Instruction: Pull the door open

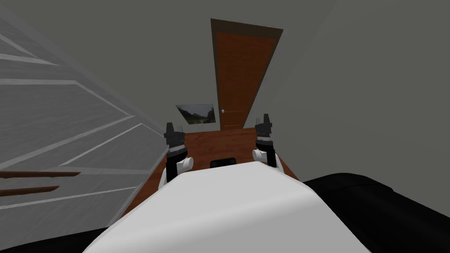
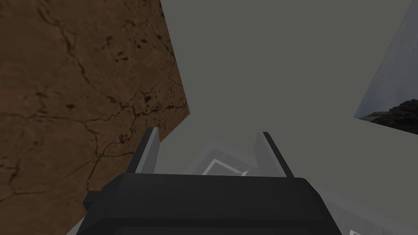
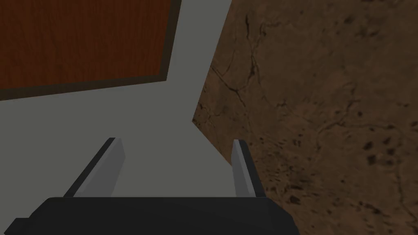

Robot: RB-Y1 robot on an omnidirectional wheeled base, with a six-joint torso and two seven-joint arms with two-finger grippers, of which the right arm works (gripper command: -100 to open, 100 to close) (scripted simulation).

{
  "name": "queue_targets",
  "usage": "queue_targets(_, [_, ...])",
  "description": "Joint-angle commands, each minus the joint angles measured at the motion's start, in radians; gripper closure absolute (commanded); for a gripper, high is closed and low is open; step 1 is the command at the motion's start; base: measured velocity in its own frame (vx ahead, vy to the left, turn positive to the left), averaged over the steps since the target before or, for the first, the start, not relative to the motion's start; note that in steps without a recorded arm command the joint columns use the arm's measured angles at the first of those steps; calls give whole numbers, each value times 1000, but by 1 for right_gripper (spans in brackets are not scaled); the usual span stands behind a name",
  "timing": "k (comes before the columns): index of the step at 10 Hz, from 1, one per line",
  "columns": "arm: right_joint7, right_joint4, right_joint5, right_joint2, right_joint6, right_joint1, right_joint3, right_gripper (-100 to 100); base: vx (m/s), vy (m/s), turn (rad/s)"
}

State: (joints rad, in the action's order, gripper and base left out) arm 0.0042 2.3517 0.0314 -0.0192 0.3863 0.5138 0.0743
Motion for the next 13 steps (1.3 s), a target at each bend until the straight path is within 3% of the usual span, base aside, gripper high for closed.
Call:
queue_targets(1, [22,-29,7,-7,9,-9,1,-100,97,20,-19])
queue_targets(7, [112,-152,38,-31,47,-46,8,-100,181,39,-21])
queue_targets(13, [213,-289,72,-50,89,-87,14,-100,118,34,-19])
